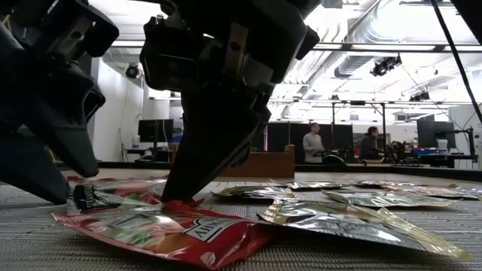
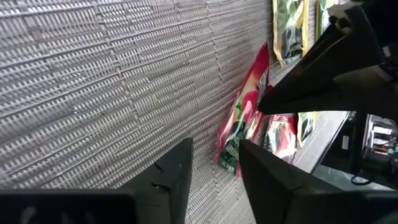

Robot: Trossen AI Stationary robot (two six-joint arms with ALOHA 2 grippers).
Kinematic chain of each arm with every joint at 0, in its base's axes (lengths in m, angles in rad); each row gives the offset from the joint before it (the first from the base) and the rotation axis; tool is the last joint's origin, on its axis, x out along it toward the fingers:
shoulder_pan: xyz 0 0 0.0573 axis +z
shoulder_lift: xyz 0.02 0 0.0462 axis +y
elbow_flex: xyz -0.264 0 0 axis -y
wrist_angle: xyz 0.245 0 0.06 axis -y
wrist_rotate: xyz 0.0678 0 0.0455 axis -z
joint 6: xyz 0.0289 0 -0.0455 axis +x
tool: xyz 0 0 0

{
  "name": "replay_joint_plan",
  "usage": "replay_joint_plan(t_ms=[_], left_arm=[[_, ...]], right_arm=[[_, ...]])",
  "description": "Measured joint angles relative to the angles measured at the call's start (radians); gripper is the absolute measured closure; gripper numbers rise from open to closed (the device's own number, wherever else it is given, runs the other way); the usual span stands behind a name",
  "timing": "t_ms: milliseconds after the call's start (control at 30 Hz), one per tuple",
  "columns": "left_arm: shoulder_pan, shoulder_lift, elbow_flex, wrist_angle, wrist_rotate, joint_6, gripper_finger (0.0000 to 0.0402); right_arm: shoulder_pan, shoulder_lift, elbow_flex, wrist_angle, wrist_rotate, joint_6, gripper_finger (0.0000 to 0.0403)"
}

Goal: Pick & Place Tea
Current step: Put the red tea bag into the middle section of the wooden organizer

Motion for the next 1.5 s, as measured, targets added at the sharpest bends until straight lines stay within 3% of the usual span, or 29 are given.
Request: replay_joint_plan(t_ms=[233, 667, 933, 1233, 1500], left_arm=[[0.000, 0.001, -0.001, 0.007, 0.008, 0.038, 0.0391], [-0.001, 0.002, -0.002, 0.011, -0.019, 0.071, 0.0401], [0.001, -0.047, -0.006, -0.002, -0.079, 0.121, 0.0401], [0.001, -0.136, -0.004, -0.002, -0.079, 0.264, 0.0401], [0.001, -0.293, -0.004, -0.142, -0.105, 0.421, 0.0401]], right_arm=[[0.000, 0.000, 0.000, 0.001, 0.000, -0.001, 0.0403], [-0.001, -0.022, -0.003, 0.000, -0.007, 0.002, 0.0403], [-0.008, -0.106, -0.006, -0.027, 0.032, 0.026, 0.0403], [-0.005, -0.221, -0.003, -0.058, 0.049, 0.069, 0.0402], [-0.004, -0.353, -0.002, -0.091, 0.191, 0.129, 0.0402]])
